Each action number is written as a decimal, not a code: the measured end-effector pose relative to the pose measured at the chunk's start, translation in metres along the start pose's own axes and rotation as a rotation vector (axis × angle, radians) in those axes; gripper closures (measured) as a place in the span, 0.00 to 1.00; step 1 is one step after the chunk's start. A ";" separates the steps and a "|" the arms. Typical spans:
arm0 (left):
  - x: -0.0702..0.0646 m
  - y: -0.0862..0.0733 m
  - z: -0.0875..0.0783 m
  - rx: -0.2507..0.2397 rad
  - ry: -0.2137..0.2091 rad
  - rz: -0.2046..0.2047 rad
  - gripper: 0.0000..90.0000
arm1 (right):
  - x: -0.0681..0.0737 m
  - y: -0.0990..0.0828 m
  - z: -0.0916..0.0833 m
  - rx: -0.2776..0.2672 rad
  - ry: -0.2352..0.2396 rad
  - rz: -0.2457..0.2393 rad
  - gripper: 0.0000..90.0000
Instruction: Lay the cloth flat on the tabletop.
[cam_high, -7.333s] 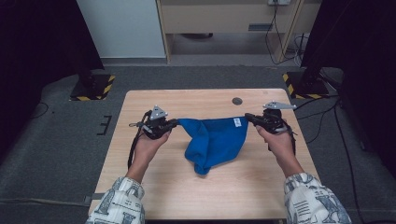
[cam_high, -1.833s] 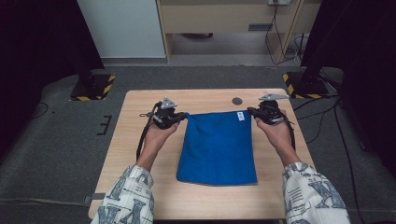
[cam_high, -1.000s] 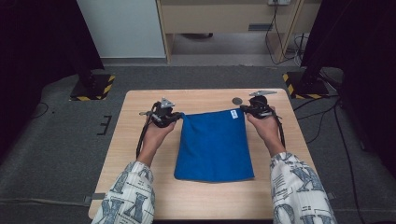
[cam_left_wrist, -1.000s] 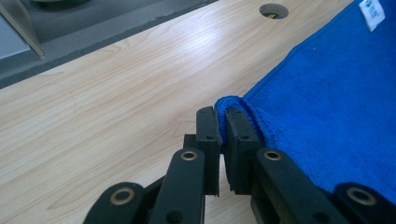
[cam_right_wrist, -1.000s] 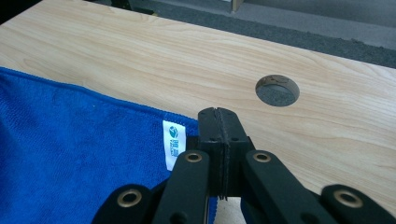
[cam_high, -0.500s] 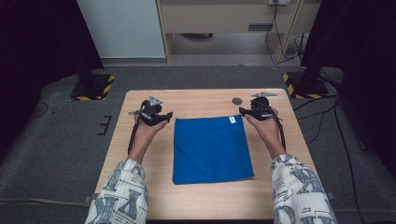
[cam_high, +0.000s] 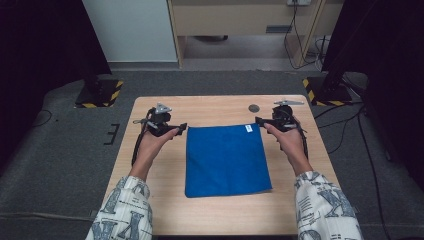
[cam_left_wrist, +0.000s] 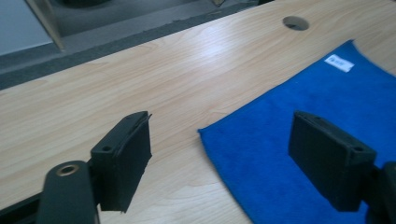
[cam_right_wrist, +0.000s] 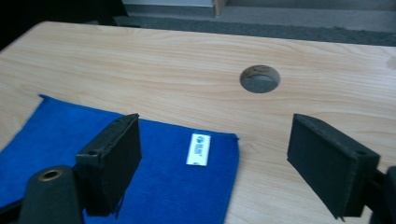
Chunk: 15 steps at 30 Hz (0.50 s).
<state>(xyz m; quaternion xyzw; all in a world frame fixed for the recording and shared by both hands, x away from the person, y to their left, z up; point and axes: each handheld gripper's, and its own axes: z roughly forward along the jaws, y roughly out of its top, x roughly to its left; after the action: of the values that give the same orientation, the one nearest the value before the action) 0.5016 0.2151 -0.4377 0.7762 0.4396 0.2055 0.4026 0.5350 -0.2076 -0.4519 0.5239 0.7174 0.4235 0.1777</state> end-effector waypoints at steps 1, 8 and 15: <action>-0.001 0.000 0.000 0.002 -0.001 -0.003 0.19 | 0.001 0.000 -0.001 -0.003 0.008 0.003 0.18; -0.005 0.001 -0.007 -0.007 -0.019 0.003 0.15 | 0.008 -0.002 -0.006 -0.007 0.017 -0.001 0.11; -0.008 0.001 -0.011 -0.011 -0.035 0.001 0.13 | 0.010 -0.007 -0.015 -0.016 0.048 -0.010 0.07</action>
<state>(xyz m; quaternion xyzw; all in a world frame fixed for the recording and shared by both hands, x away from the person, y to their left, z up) 0.4904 0.2125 -0.4300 0.7776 0.4309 0.1943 0.4146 0.5166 -0.2057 -0.4471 0.5087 0.7205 0.4408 0.1667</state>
